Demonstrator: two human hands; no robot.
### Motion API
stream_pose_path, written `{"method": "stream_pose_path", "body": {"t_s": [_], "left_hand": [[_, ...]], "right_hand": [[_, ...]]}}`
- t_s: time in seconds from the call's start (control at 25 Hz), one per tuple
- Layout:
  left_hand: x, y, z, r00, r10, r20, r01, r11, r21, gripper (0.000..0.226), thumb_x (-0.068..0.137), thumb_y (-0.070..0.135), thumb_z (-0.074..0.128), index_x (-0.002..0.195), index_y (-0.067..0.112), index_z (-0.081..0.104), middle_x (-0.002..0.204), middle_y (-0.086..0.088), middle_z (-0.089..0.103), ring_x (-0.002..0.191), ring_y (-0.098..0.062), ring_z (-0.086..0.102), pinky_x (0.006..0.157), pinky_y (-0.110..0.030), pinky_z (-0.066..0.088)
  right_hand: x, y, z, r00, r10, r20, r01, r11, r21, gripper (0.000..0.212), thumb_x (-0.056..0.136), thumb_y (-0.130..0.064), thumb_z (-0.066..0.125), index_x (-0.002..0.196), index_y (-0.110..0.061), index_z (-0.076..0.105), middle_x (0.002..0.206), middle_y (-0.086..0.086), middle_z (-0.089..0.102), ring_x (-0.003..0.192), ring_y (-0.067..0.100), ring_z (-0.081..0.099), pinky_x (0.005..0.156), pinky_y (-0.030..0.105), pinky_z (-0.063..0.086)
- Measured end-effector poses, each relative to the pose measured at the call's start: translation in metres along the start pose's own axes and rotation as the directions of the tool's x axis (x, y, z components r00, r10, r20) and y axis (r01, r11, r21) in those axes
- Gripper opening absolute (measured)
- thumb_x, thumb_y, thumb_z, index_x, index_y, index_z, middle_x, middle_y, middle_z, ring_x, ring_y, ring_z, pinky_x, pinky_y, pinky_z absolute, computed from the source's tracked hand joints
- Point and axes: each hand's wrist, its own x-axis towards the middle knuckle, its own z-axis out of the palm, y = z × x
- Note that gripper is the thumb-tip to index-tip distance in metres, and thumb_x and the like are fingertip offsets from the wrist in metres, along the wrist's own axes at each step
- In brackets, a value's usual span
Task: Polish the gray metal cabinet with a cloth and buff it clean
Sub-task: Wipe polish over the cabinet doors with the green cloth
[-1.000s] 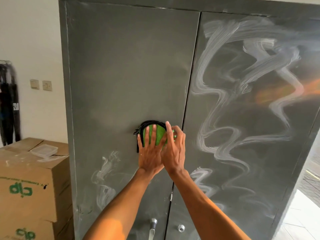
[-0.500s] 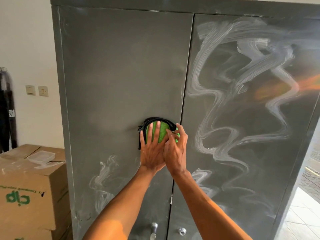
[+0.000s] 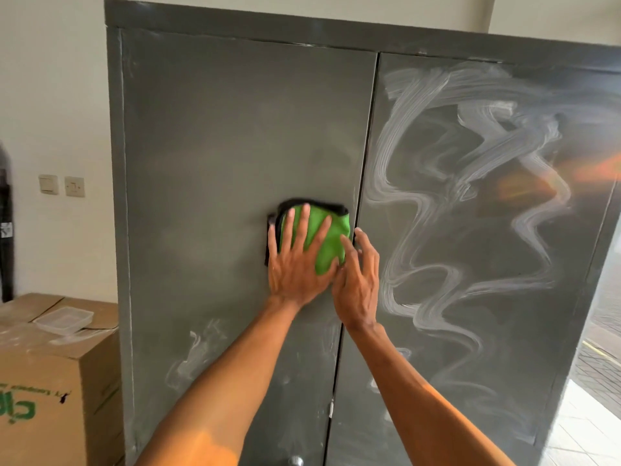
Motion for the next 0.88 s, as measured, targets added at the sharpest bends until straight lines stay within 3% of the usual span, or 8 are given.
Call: {"method": "stream_pose_path", "body": {"t_s": [0.16, 0.24, 0.36, 0.48, 0.64, 0.72, 0.88], "left_hand": [[0.107, -0.017, -0.031, 0.997, 0.016, -0.082, -0.014, 1.0, 0.021, 0.077, 0.092, 0.065, 0.047, 0.161, 0.039, 0.025, 0.172, -0.008, 0.012, 0.159, -0.03, 0.008, 0.124, -0.06, 0.01], [0.103, -0.016, -0.028, 0.996, 0.025, -0.085, -0.022, 0.999, 0.034, 0.075, 0.094, 0.065, 0.045, 0.161, 0.04, 0.023, 0.172, -0.007, 0.01, 0.159, -0.03, 0.005, 0.124, -0.06, 0.01], [0.039, -0.009, -0.015, 0.999, 0.028, -0.036, -0.026, 0.999, 0.046, 0.075, 0.095, 0.064, 0.049, 0.161, 0.042, 0.023, 0.172, -0.007, 0.01, 0.159, -0.03, 0.005, 0.124, -0.059, 0.011], [0.038, -0.014, -0.012, 0.996, 0.083, -0.022, -0.082, 0.996, 0.042, 0.075, 0.093, 0.065, 0.052, 0.16, 0.045, 0.025, 0.172, -0.005, 0.01, 0.159, -0.029, 0.006, 0.125, -0.059, 0.009], [0.149, -0.007, -0.036, 0.983, 0.157, -0.094, -0.154, 0.987, 0.035, 0.074, 0.09, 0.066, 0.049, 0.158, 0.047, 0.027, 0.173, -0.002, 0.01, 0.159, -0.027, 0.007, 0.125, -0.059, 0.008], [0.179, -0.001, -0.041, 0.986, 0.128, -0.107, -0.123, 0.991, 0.05, 0.074, 0.092, 0.066, 0.045, 0.159, 0.048, 0.023, 0.173, -0.002, 0.007, 0.159, -0.027, 0.004, 0.125, -0.06, 0.007], [0.121, 0.011, -0.025, 0.99, 0.075, -0.116, -0.07, 0.997, 0.044, 0.072, 0.095, 0.064, 0.043, 0.161, 0.045, 0.021, 0.173, -0.004, 0.006, 0.159, -0.028, 0.004, 0.124, -0.059, 0.008]], "right_hand": [[0.014, -0.002, 0.01, 0.997, -0.009, -0.074, 0.001, 0.995, -0.095, 0.048, 0.087, 0.014, 0.05, 0.131, 0.001, 0.063, 0.148, 0.022, 0.049, 0.13, 0.037, 0.048, 0.109, 0.049, 0.043], [0.009, -0.006, 0.013, 0.998, -0.001, -0.068, -0.005, 0.997, -0.082, 0.047, 0.085, 0.013, 0.049, 0.128, 0.001, 0.065, 0.149, 0.021, 0.048, 0.132, 0.036, 0.047, 0.112, 0.046, 0.041], [0.001, -0.006, 0.016, 0.995, 0.04, -0.087, -0.041, 0.999, -0.015, 0.028, 0.09, 0.013, 0.047, 0.107, 0.002, 0.066, 0.15, 0.02, 0.046, 0.136, 0.035, 0.044, 0.113, 0.044, 0.04], [-0.001, -0.002, 0.017, 0.994, 0.037, -0.107, -0.038, 0.999, -0.01, 0.031, 0.096, 0.008, 0.044, 0.12, 0.005, 0.064, 0.152, 0.02, 0.043, 0.139, 0.034, 0.042, 0.117, 0.04, 0.037], [0.004, 0.0, 0.021, 0.987, 0.02, -0.161, -0.029, 0.998, -0.052, 0.041, 0.096, 0.007, 0.034, 0.123, 0.005, 0.065, 0.147, 0.02, 0.048, 0.133, 0.033, 0.047, 0.114, 0.04, 0.041], [0.012, -0.003, 0.023, 0.98, 0.051, -0.193, -0.064, 0.996, -0.065, 0.043, 0.093, 0.008, 0.036, 0.122, 0.002, 0.066, 0.142, 0.019, 0.05, 0.127, 0.032, 0.049, 0.109, 0.043, 0.045], [0.023, -0.002, 0.015, 0.982, 0.044, -0.182, -0.064, 0.993, -0.104, 0.04, 0.088, 0.008, 0.045, 0.121, -0.001, 0.066, 0.134, 0.017, 0.054, 0.123, 0.033, 0.051, 0.103, 0.046, 0.046]]}}
